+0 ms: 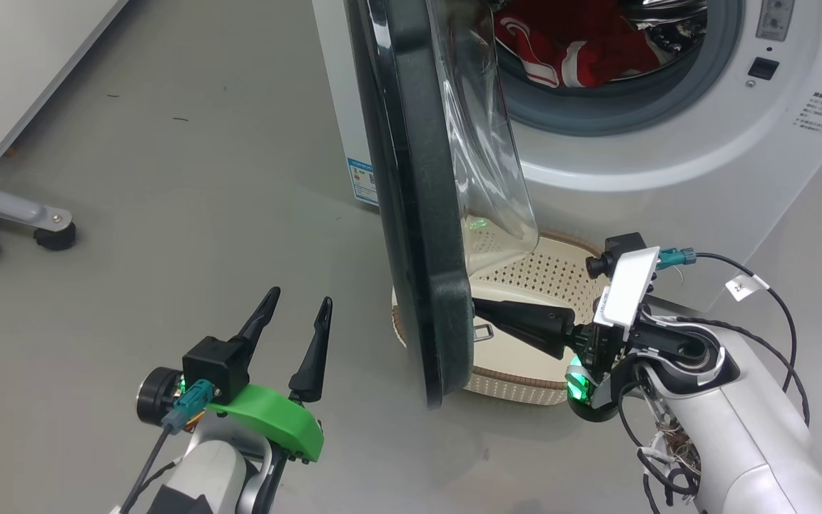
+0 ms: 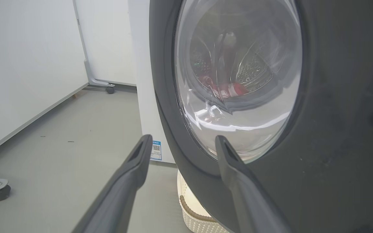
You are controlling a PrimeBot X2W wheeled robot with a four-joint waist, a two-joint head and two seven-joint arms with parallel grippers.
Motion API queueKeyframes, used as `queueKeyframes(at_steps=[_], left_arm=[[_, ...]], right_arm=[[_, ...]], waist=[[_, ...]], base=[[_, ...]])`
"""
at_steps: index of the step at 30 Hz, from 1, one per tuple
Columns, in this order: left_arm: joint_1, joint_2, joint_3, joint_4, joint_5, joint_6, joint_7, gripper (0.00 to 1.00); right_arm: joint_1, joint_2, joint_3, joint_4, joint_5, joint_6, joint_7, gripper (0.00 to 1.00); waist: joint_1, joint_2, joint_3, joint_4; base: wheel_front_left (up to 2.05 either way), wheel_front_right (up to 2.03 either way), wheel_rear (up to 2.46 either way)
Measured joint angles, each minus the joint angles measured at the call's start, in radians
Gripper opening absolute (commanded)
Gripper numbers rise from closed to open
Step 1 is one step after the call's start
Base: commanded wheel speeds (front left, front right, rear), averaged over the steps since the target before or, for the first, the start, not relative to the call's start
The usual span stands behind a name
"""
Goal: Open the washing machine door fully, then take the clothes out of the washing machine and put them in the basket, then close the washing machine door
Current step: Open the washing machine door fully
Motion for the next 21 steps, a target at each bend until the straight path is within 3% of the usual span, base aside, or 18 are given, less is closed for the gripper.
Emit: queueKeyframes(at_steps=[11, 21], left_arm=[[0.011, 0.0, 0.002, -0.007, -0.002, 0.0, 0.0, 1.0], [0.02, 0.001, 0.005, -0.012, -0.003, 0.0, 0.0, 1.0]], right_arm=[[0.02, 0.0, 0.082, -0.033, 0.044, 0.001, -0.044, 0.0], [0.059, 0.002, 0.057, -0.052, 0.065, 0.001, -0.133, 0.0]], waist=[[0.0, 0.0, -0.006, 0.016], [0.0, 0.0, -0.009, 0.015]], base=[[0.0, 0.0, 0.0], [0.0, 0.0, 0.0]])
